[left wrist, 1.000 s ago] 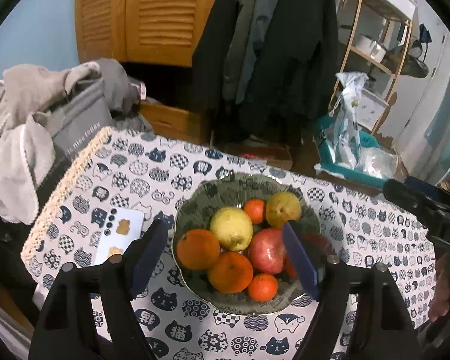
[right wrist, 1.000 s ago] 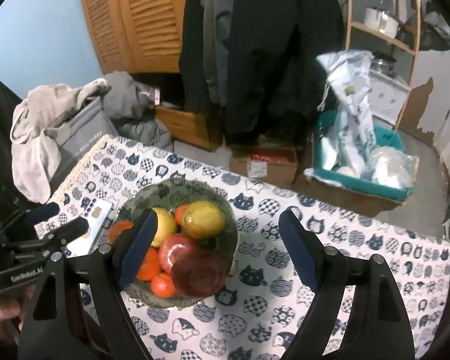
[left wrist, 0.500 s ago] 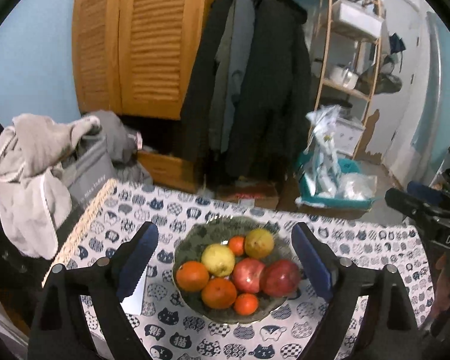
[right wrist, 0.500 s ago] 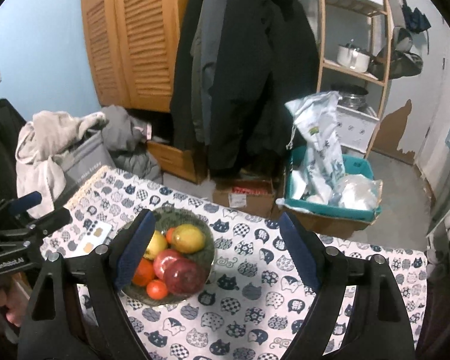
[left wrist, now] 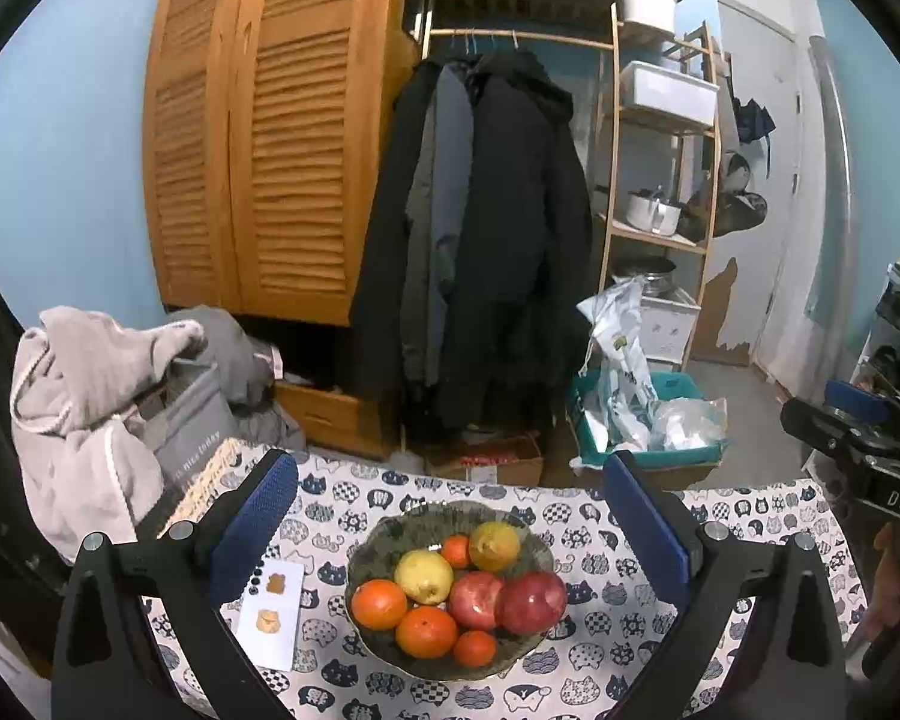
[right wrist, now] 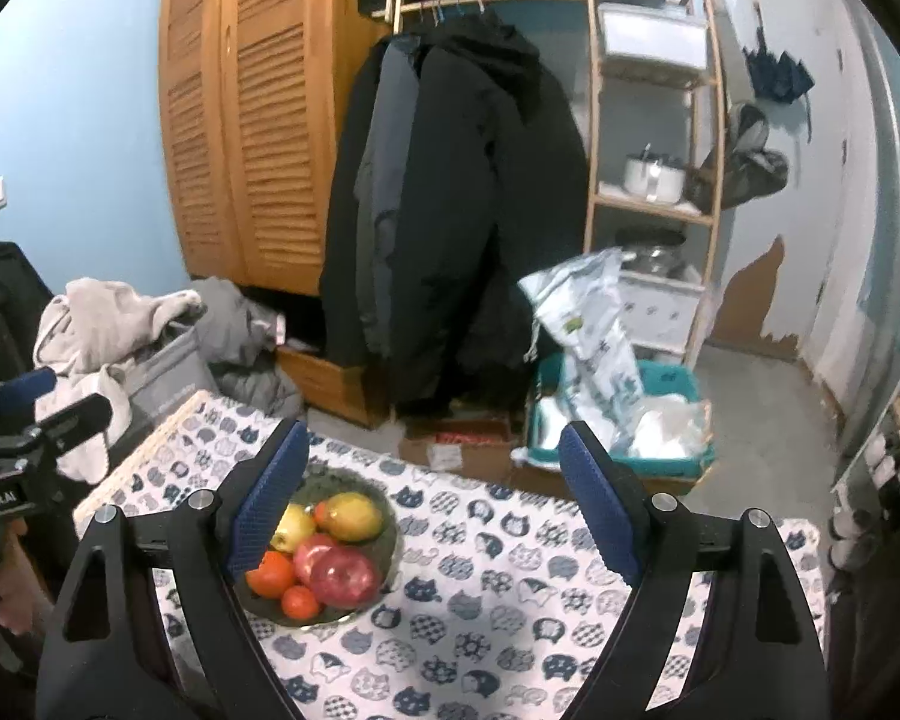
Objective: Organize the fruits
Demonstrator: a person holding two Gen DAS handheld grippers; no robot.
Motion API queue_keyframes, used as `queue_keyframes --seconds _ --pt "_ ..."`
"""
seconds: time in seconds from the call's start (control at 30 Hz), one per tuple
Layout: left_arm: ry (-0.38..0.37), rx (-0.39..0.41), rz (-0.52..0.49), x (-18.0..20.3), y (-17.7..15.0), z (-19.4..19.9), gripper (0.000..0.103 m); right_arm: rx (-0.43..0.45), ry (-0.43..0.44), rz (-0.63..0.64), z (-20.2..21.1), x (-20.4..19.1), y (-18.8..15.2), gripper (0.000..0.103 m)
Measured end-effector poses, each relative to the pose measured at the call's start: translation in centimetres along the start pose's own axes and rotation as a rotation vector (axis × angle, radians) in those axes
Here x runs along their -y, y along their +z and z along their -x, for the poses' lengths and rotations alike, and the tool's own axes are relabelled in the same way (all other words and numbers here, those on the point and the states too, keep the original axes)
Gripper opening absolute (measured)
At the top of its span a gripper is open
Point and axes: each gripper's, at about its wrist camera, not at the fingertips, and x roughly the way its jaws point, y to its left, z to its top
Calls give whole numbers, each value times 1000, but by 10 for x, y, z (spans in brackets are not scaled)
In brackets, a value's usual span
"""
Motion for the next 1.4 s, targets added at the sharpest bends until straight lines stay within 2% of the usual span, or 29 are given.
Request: queue_keyframes --seconds 0.3,1.4 --pt "4 19 -12 9 6 10 102 50 -32 8 18 5 -1 85" --pt "-1 24 -16 13 9 10 102 44 -38 -1 18 13 -1 85"
